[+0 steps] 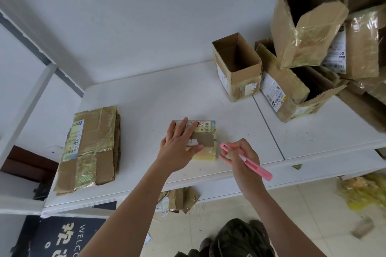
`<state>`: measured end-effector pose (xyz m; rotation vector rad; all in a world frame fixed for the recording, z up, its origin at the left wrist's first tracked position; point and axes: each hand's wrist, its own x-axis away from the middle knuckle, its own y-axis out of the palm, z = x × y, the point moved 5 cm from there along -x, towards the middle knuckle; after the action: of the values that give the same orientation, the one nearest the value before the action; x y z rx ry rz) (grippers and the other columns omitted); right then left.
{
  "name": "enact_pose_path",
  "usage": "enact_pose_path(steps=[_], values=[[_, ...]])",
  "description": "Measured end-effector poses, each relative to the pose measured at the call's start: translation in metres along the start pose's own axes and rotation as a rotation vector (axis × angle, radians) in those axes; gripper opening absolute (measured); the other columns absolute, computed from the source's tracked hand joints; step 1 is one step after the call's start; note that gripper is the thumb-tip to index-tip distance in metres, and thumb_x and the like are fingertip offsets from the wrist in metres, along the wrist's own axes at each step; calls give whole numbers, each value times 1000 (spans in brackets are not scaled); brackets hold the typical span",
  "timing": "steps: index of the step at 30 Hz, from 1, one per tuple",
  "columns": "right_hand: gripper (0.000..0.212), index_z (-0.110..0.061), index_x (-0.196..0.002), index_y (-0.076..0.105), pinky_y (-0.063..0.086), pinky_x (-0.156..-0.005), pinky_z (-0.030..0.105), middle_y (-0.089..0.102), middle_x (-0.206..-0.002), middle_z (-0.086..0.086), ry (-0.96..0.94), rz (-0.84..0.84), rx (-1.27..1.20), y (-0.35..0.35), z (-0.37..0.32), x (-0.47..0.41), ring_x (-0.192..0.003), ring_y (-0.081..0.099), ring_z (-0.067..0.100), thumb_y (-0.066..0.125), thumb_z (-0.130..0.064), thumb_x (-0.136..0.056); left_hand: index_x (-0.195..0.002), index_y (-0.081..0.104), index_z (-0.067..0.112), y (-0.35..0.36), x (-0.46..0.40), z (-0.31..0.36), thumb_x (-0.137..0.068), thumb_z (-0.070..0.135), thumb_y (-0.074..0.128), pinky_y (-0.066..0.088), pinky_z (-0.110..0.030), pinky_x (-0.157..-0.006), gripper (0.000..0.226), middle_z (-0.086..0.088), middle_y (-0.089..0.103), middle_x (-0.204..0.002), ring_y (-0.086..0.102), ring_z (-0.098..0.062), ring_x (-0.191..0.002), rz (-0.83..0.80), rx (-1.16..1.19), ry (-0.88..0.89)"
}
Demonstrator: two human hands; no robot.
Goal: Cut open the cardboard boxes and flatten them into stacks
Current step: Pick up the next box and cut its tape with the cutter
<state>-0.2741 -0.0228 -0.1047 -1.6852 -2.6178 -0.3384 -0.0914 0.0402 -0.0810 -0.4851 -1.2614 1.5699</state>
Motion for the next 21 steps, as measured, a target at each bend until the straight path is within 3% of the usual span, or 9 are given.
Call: enact_pose_path(steps=[4, 8, 12, 16, 18, 21], values=[[13, -4, -82, 58, 57, -86, 54, 69, -85, 10, -37, -58, 61, -9, -1, 5, -88, 71, 24, 57, 1, -94, -153, 7, 46, -1, -1, 1, -95, 57, 45, 7, -46, -120, 70, 18, -8, -162, -19, -14, -148, 7, 2, 0], [15, -13, -82, 60, 57, -87, 46, 64, -87, 18, -154, -15, -79, -10, -24, -18, -90, 66, 30, 65, -26, -86, -150, 17, 50, -4, 1, 0, -93, 55, 53, 0, -51, -121, 67, 20, -1, -162, -16, -11, -148, 2, 101, -15], [5, -4, -97, 55, 53, -78, 25, 65, -93, 9, -223, -35, 96, 13, -30, -56, -89, 65, 13, 56, -9, -98, -148, 22, 50, -4, 7, -1, -96, 53, 49, -6, -51, -120, 59, 18, 1, -162, -14, -11, -149, 36, 123, 23], [3, -10, -100, 51, 56, -66, 31, 67, -93, 7, -269, -118, 277, 33, -26, -59, -84, 68, 18, 53, -12, -100, -149, 25, 46, -14, 13, -6, -91, 53, 57, -9, -45, -119, 67, 12, -3, -163, -11, -15, -150, 167, 101, -24], [2, -8, -99, 51, 50, -52, 27, 64, -84, 7, -358, -56, 302, 30, -25, -48, -70, 66, 14, 53, -10, -99, -148, 32, 39, -25, 16, -17, -85, 52, 66, 8, -43, -119, 72, 3, 15, -155, 9, -22, -146, 263, 69, -158], [6, -7, -98, 52, 40, -44, 19, 61, -77, 4, -395, -20, 273, 31, -19, -23, -52, 55, 4, 53, -13, -100, -135, 49, 22, -32, 15, -31, -91, 44, 63, 41, -41, -104, 51, -4, 47, -133, 45, -24, -124, 273, 235, -315]])
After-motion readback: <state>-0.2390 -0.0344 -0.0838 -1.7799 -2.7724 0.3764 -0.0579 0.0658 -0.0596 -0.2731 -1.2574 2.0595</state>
